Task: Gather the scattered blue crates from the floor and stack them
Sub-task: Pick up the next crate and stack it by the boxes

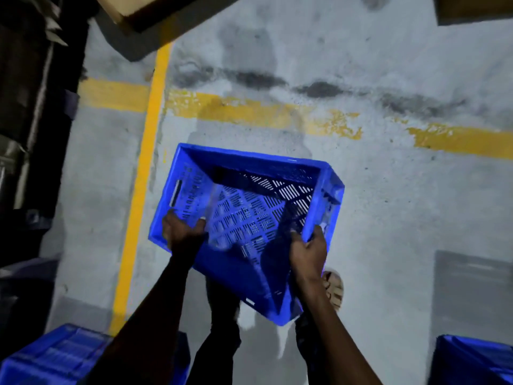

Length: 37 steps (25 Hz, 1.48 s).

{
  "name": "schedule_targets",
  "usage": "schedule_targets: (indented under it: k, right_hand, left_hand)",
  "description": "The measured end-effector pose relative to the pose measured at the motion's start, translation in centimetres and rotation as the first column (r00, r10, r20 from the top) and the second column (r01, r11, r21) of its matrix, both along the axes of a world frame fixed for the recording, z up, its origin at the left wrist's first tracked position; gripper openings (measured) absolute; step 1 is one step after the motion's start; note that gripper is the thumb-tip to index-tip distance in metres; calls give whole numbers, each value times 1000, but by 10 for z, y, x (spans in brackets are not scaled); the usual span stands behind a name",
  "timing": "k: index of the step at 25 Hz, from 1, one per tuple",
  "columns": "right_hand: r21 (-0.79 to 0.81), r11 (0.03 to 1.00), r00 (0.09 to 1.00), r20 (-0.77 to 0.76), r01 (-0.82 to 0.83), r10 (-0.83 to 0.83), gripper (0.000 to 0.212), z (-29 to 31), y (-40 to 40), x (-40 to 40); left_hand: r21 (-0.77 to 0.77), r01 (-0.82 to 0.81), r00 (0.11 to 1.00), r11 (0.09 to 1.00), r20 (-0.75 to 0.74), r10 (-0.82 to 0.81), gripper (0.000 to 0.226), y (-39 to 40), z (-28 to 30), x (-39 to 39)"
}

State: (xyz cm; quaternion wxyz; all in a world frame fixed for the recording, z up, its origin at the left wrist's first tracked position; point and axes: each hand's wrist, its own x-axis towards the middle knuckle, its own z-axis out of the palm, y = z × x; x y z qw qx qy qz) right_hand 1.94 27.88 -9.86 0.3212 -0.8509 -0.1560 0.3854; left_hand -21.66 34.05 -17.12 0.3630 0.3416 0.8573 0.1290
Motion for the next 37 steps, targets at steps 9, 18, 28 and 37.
schedule_targets:
  k: [9, 18, 28, 37]
  right_hand:
    - [-57, 992, 980, 158, -111, 119, 36, 251, -30, 4]
    - [134, 982, 968, 197, 131, -156, 18, 477, -162, 3]
    - [257, 887, 917, 16, 383, -400, 38, 539, -317, 8]
    - [273, 743, 690, 278, 611, -669, 6, 524, -468, 44]
  left_hand:
    - [-103, 18, 961, 995, 276, 11, 87, -41, 215, 48]
    - [-11, 272, 940, 962, 218, -264, 84, -63, 365, 36]
    - [63, 380, 915, 923, 119, -385, 57, -68, 425, 45]
    - [195, 525, 727, 828, 402, -556, 76, -126, 429, 136]
